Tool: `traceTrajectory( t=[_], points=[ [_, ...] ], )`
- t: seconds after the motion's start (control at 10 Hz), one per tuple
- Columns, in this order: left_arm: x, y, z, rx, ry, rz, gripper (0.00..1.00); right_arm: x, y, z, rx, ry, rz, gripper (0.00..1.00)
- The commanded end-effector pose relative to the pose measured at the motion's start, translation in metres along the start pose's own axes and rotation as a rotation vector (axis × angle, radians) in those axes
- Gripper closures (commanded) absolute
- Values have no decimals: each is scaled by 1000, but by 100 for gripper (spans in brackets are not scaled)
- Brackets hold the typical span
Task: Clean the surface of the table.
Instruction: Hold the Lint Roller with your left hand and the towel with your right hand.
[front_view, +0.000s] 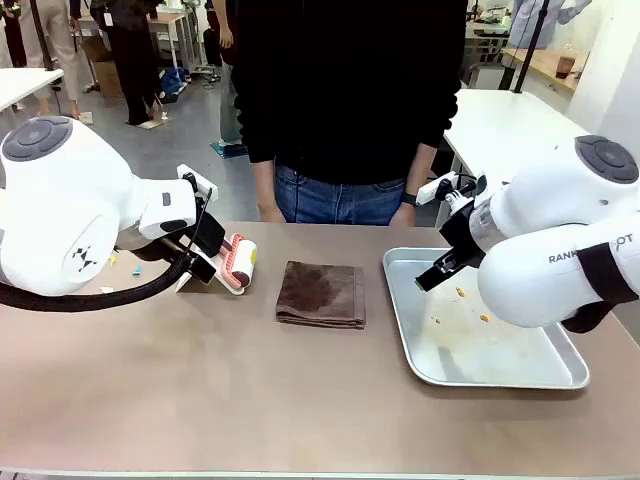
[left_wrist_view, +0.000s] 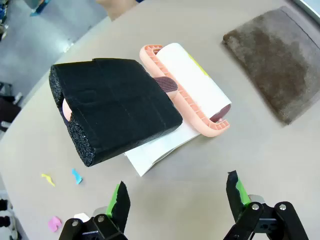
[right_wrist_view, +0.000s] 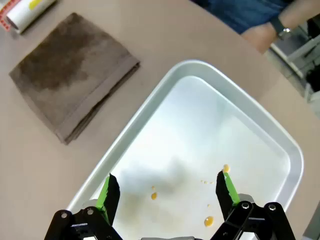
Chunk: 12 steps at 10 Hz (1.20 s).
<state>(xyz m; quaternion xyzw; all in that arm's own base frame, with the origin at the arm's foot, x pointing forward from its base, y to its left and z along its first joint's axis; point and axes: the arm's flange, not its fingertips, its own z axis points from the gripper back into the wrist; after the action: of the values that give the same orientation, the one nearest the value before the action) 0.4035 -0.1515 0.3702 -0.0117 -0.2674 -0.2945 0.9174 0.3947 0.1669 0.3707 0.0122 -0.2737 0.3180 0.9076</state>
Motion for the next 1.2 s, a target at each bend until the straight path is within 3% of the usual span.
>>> traceTrajectory(
  t=[0.0, 1.1],
  points=[
    [0, 0, 0, 0, 0, 0, 0, 0, 0, 0, 0, -1, 0, 0],
    [0, 0, 0, 0, 0, 0, 0, 0, 0, 0, 0, -1, 0, 0]
  ],
)
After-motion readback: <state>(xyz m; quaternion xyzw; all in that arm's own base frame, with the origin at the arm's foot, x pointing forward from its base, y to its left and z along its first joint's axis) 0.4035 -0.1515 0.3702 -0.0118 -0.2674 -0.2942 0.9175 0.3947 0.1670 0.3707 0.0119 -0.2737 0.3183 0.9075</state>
